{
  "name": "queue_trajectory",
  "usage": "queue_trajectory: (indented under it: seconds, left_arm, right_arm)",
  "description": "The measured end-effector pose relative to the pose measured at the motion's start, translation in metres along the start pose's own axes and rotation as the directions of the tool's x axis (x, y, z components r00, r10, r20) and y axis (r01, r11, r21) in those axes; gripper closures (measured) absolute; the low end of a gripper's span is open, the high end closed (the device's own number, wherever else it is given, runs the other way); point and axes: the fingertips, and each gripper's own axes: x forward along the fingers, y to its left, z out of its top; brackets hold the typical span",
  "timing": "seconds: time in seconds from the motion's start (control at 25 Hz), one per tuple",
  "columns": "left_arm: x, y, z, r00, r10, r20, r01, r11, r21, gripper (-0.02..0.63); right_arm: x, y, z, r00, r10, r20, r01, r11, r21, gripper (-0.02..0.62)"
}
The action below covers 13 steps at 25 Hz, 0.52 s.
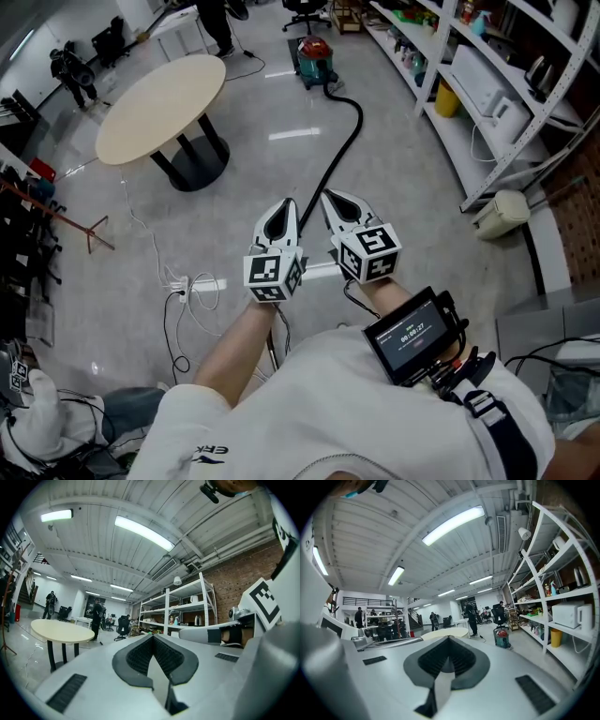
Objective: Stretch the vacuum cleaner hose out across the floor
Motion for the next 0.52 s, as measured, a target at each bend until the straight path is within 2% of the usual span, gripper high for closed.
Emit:
queue_trajectory:
  seconds: [0.52]
  left_arm:
    - [0.0021,-0.0104,-0.0008,1.000,-0.020,0.007,0.020,1.000,-0.010,0.604]
  right_arm:
    - [-0.0016,-0.0011,-0.0053,1.000,-0.008,-0.013,0.008,1.000,0.000,0.592]
